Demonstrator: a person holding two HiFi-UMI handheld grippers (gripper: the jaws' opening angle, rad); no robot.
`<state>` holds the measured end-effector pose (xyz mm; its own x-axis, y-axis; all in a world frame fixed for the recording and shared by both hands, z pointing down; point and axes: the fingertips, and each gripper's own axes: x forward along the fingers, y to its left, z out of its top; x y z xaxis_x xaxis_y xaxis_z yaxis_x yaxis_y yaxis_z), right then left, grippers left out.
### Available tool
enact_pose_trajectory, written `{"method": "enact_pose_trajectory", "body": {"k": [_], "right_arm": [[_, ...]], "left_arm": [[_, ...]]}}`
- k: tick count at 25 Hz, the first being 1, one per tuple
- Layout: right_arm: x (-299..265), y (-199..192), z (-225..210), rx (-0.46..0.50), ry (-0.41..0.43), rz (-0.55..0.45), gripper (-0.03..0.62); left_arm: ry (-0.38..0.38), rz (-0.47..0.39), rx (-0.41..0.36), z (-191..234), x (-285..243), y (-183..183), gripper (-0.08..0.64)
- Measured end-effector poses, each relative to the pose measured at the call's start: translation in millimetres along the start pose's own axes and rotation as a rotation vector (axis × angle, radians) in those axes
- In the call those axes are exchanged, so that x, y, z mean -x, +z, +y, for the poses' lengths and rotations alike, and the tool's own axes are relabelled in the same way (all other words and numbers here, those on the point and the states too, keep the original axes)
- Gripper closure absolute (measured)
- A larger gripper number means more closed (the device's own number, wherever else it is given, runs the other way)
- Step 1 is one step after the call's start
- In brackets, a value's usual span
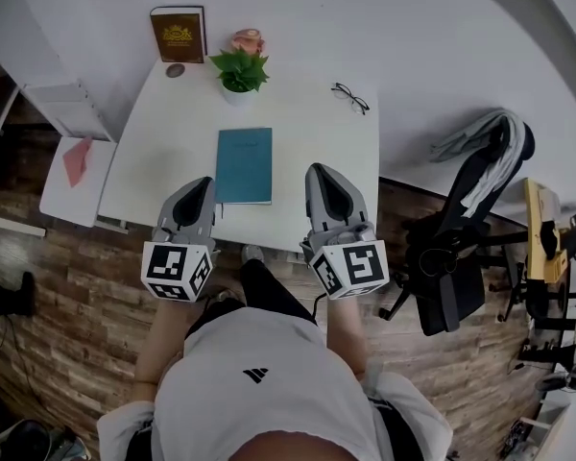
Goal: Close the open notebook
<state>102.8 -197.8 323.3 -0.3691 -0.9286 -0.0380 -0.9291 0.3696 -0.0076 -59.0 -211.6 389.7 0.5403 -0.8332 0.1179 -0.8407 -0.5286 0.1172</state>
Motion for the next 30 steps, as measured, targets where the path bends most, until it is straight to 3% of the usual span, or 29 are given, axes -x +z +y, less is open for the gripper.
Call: {"method": "enact_pose_trajectory", "body": {"k": [14,30], "right_arm": [[15.8,22.1,32.0,0.023,0.021,-0.04,0.595],[41.8,44.9,61.9,0.05,-0.005,-0.093,0.597]], "left_arm": [[0.077,-0.164,-0.035,19.8,65.7,66.9,0.551],[0.171,-0.254,-0.061,39.0,133.7,94.1,0.551]]}}
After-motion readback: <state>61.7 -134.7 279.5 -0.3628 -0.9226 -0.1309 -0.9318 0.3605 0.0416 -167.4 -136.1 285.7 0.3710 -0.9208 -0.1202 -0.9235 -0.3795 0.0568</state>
